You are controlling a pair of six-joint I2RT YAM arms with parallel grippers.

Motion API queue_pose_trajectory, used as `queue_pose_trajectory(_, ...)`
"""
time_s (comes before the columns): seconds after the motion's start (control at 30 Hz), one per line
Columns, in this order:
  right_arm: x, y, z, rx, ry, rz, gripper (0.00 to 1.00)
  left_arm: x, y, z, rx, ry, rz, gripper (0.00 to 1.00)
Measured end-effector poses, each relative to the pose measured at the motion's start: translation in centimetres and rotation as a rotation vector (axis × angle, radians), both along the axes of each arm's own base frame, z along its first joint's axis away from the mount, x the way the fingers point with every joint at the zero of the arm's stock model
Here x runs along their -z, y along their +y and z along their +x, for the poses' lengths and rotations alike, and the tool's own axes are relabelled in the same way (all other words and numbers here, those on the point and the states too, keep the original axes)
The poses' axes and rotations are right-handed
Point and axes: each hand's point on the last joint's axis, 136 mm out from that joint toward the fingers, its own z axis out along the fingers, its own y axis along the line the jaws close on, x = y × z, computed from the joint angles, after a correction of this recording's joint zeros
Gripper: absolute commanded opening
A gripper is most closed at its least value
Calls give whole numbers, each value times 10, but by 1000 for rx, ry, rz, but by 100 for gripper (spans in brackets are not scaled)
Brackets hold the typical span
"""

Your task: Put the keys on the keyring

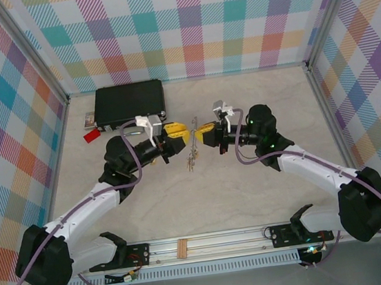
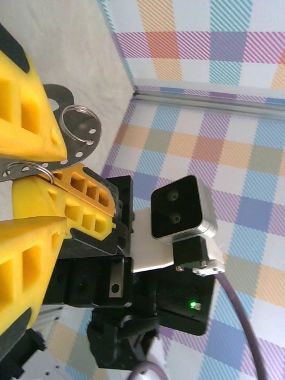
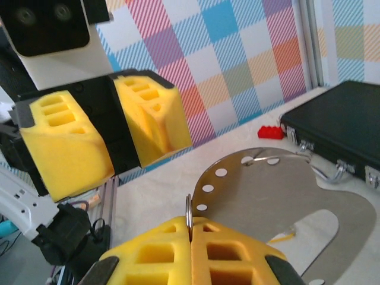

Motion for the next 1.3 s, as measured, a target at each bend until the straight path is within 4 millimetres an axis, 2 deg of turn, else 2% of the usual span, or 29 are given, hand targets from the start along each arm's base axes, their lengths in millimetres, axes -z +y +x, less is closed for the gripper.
queue_pose_trajectory(0.23,-19,0,-1,-2,-27,63,0,-3,4,14,13,43,-98,25)
queue_pose_trajectory(0.37,-25,-1,-3,-9,-38,80,0,0,0,15,64,68,-126,25)
queue_pose_trajectory(0.53,-27,-1,-4,-16,-29,88,0,5,-5,13,124,92,-139,25)
queue_pose_trajectory(1.0,-27,-2,-4,-18,-23,89,0,1,-9,1,215,91,-163,25)
queue_pose_trajectory(1.3,-27,-1,-7,-35,-12,90,0,6,-14,6,230,114,-158,21)
